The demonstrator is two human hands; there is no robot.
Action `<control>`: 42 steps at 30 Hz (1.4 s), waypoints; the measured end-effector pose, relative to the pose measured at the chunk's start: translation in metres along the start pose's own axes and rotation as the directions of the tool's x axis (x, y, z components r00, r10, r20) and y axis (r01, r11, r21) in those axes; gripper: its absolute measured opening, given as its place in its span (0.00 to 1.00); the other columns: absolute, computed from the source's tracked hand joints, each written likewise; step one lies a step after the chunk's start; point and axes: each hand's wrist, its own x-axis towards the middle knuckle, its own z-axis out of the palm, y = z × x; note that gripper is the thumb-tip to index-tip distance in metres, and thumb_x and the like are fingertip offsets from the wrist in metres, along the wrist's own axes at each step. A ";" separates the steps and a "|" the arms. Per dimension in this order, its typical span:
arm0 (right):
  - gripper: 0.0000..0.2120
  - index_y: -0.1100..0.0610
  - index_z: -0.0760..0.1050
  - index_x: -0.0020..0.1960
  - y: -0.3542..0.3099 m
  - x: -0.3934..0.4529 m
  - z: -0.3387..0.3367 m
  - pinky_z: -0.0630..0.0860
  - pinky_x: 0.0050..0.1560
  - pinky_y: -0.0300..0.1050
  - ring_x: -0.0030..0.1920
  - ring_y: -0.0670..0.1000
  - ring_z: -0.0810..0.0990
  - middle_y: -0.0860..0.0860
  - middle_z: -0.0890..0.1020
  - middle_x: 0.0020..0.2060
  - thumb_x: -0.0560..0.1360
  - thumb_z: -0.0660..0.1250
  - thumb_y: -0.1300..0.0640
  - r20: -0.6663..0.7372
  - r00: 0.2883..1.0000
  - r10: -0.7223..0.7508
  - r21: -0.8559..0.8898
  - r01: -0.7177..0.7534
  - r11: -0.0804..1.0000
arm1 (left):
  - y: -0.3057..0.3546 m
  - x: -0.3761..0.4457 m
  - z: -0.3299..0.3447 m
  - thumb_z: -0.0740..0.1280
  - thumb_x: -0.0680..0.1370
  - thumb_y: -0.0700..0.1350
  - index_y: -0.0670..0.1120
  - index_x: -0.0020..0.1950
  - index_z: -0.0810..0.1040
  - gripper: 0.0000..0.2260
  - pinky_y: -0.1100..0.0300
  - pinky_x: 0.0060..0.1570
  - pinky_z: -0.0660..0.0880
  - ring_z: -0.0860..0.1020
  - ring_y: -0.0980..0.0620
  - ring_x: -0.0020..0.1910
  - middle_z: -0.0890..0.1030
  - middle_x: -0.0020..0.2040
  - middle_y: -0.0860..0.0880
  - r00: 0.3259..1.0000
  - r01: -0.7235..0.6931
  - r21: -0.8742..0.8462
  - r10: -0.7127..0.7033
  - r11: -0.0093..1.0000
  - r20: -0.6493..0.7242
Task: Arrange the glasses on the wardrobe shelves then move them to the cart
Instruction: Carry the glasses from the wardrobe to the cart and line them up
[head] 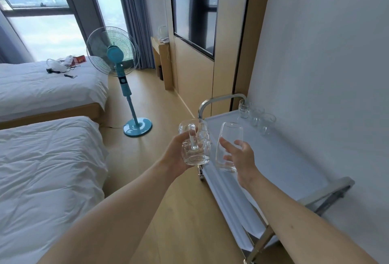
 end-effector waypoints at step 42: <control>0.36 0.51 0.69 0.67 0.029 0.182 0.048 0.79 0.45 0.49 0.52 0.55 0.83 0.52 0.80 0.55 0.66 0.80 0.41 -0.685 0.669 0.289 0.309 -0.092 0.946 | 0.057 0.360 -0.003 0.76 0.72 0.59 0.45 0.46 0.87 0.17 0.55 0.43 0.79 0.84 0.48 0.39 0.85 0.41 0.46 0.631 0.351 0.562 -0.633 0.749 0.449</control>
